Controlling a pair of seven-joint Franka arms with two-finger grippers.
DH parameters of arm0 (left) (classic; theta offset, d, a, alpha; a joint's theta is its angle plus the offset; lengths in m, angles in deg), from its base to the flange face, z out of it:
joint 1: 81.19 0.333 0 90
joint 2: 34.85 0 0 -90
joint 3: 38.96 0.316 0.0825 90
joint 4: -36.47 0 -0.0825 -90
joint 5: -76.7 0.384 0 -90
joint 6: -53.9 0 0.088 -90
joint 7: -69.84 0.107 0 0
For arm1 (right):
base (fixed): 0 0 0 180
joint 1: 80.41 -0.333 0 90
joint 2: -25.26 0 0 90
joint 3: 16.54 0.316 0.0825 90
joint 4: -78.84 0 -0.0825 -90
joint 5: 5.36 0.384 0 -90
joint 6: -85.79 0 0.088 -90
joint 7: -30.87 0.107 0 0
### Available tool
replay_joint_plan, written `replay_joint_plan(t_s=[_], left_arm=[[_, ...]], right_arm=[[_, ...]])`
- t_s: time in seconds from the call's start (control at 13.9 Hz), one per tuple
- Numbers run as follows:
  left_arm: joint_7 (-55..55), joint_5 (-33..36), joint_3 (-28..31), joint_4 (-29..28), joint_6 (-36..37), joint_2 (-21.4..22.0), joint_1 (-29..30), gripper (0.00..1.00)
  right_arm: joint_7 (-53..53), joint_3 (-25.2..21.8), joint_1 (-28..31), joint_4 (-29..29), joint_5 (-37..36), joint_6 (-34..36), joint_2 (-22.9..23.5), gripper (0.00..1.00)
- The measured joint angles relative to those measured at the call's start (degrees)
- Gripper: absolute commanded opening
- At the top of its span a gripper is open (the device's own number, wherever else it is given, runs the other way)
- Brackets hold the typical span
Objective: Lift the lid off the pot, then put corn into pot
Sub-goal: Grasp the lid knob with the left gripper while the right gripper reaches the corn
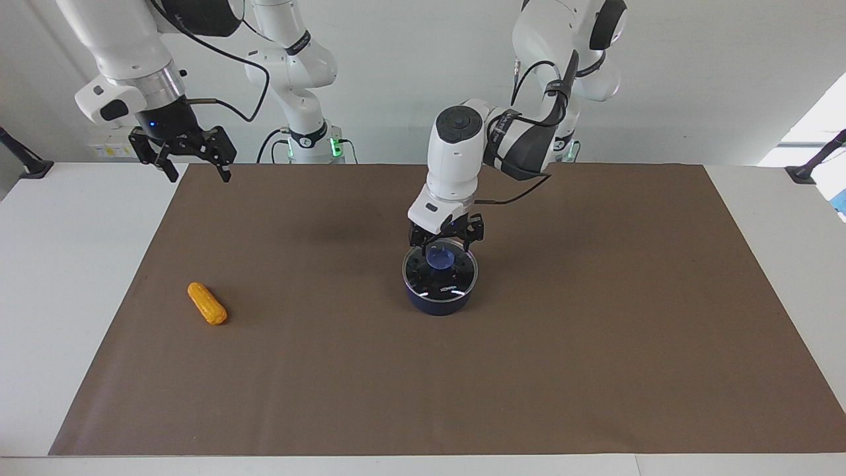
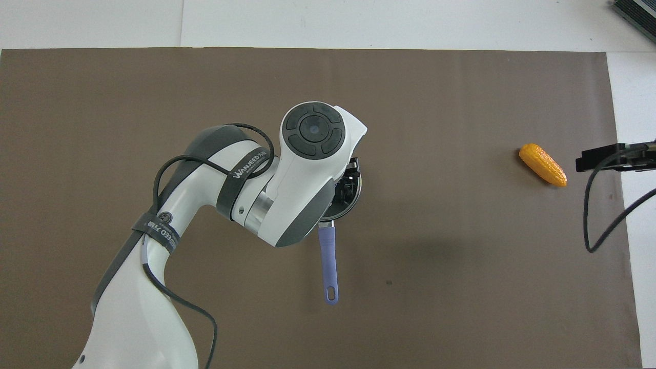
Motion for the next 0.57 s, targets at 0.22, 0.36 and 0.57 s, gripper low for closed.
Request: replay_joint_plan(t_s=[0.22, 0.36, 0.57], left_arm=[[-1.4, 1.2, 0.0, 0.0, -0.9, -1.3, -0.2, 1.00], [-1.7, 1.5, -0.1, 0.0, -1.2, -1.9, -0.3, 1.00], [-2.5, 1.5, 0.1, 0.0, -2.5, -2.0, -0.3, 1.00]], right_arm=[[-4.5, -0.1, 1.7, -4.7, 0.0, -7.2, 3.5, 1.00], [-13.3, -0.1, 4.7, -6.8, 0.0, -11.6, 6.7, 1.00], [-27.5, -0.3, 9.1, -9.2, 0.0, -21.0, 12.0, 1.00]])
